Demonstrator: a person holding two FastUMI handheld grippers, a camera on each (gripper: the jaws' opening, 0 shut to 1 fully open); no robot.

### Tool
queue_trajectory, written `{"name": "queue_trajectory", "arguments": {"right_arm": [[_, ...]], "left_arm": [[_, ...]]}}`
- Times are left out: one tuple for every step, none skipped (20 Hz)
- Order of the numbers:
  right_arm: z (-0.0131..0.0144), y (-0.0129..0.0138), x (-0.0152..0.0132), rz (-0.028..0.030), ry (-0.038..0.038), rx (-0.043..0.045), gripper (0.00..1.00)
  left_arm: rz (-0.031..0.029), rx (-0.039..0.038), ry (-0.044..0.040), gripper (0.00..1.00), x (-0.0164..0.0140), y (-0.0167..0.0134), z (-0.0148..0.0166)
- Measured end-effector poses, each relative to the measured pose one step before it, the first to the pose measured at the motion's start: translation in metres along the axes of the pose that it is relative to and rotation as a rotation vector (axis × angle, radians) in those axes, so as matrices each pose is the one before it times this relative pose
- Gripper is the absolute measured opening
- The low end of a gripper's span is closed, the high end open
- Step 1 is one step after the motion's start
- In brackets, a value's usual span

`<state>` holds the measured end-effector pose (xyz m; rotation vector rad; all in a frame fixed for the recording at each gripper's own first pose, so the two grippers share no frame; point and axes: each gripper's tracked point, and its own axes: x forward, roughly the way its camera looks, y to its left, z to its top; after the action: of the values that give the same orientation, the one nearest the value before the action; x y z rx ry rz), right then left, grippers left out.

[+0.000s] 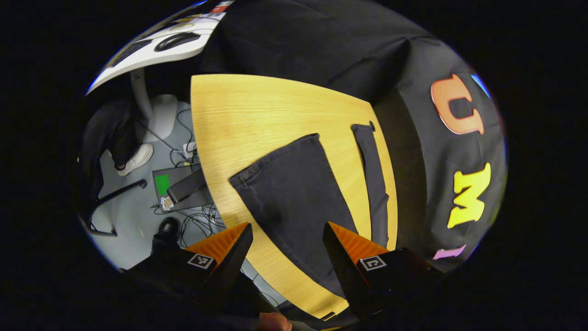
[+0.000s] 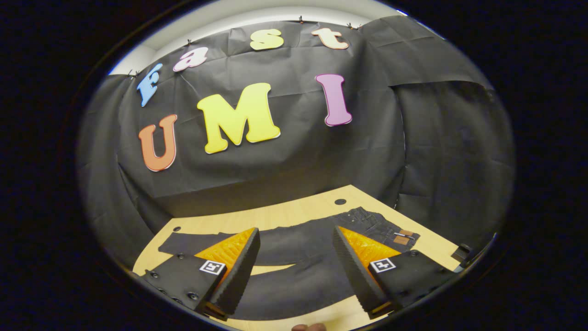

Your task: Grasp the waist and the cuffs of the jeans and fold them to make the two legs overlap; first hold the waist and fold one-third of the jeans toward the cuffs, then hold the cuffs and fold the remaining one-third in the same direction to finish folding.

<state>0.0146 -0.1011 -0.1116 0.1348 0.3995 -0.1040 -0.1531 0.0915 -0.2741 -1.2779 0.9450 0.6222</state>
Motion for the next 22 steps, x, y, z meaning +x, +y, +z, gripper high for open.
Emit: {"name": "queue_trajectory", "arguments": {"right_arm": [[0.00085,-0.00196,0.00258,-0.00616,0.00119,-0.00001,0.98],[0.00134,-0.00368,0.00212,-0.00784,-0.00193,0.00467,0.98],[0.00261,-0.00378,0.00233,-0.00664,-0.00302,0.00690,0.98],[0.00164,-0.00308,0.00072,-0.00782,-0.00078,0.00294,0.98],[0.00257,-0.00311,0.00160,-0.00763,-0.00265,0.00078,0.98],[0.00139,-0.00371,0.00123,-0.00805,-0.00394,-0.00015,0.98],[0.00161,-0.00325,0.00100,-0.00700,-0.00257,0.00032,0.98],[0.00109,-0.00431,0.00084,-0.00812,-0.00025,0.00115,0.98],[0.00102,-0.00410,0.00084,-0.00663,0.00041,0.00211,0.98],[-0.00038,-0.00233,-0.00066,-0.00764,-0.00009,-0.00009,0.98],[0.00138,-0.00326,0.00052,-0.00649,-0.00123,-0.00034,0.98],[0.00122,-0.00184,0.00031,-0.00661,-0.00268,0.00054,0.98],[0.00203,-0.00197,0.00070,-0.00494,-0.00038,0.00054,0.98],[0.00037,-0.00429,-0.00045,-0.00506,-0.00005,0.00044,0.98],[0.00069,-0.00312,0.00139,-0.00416,0.00251,0.00178,0.98],[-0.00099,-0.00178,0.00115,-0.00380,0.00202,0.00291,0.98],[0.00005,-0.00183,0.00115,-0.00383,0.00210,0.00094,0.98],[-0.00063,-0.00162,0.00102,-0.00330,0.00189,-0.00095,0.98],[0.00024,-0.00151,0.00101,-0.00256,0.00144,-0.00052,0.98],[-0.00104,-0.00291,0.00200,-0.00347,0.00331,0.00117,0.98],[-0.00163,-0.00455,0.00245,-0.00741,0.00788,0.00379,0.98],[-0.00140,-0.00598,0.00238,-0.00877,0.01127,0.00740,0.98]], "left_arm": [[0.01171,-0.03642,0.00817,0.99,0.00214,0.00468,0.00491],[0.01075,-0.03201,0.00812,0.99,0.00490,0.00325,0.00232],[0.00769,-0.02133,0.00470,0.99,0.00430,0.00108,0.00242],[0.01077,-0.00983,0.00064,0.99,0.00547,0.00242,0.00086],[0.00281,-0.00619,-0.00259,0.99,0.00340,-0.00055,0.00080],[0.00285,-0.00461,-0.00487,1.00,0.00449,-0.00138,0.00188],[0.00306,-0.00188,-0.00774,0.99,0.00236,-0.00112,0.00284],[0.00151,-0.00408,-0.00425,0.99,0.00424,-0.00108,0.00172],[0.00031,-0.00776,0.00176,0.99,0.00267,-0.00155,0.00121],[-0.00716,-0.01083,-0.00100,0.99,0.00218,-0.00328,0.00052],[-0.00583,-0.00309,-0.00303,0.99,0.00346,-0.00442,0.00290],[-0.00634,-0.00113,-0.00272,1.00,0.00254,-0.00079,0.00187],[-0.00601,-0.00009,-0.00418,0.99,0.00295,-0.00206,0.00159],[-0.00771,-0.00212,-0.00252,0.99,0.00327,-0.00132,0.00058],[-0.01310,-0.00336,-0.00695,0.99,0.00225,-0.00430,0.00180],[-0.01448,-0.00411,-0.00683,0.99,0.00443,-0.00384,0.00125],[-0.02079,-0.00249,-0.01099,0.99,0.00296,-0.00434,0.00205],[-0.01596,-0.00176,-0.00462,0.98,0.00210,-0.00266,0.00057],[-0.00905,-0.00235,0.00782,0.97,0.00013,-0.00117,-0.00056],[-0.01213,-0.00491,0.00839,0.97,0.00224,-0.00068,0.00039],[-0.00504,0.00026,0.01339,0.97,0.00101,0.00135,-0.00106],[-0.01533,0.00012,0.01033,0.93,0.00086,-0.00005,0.00067]]}}
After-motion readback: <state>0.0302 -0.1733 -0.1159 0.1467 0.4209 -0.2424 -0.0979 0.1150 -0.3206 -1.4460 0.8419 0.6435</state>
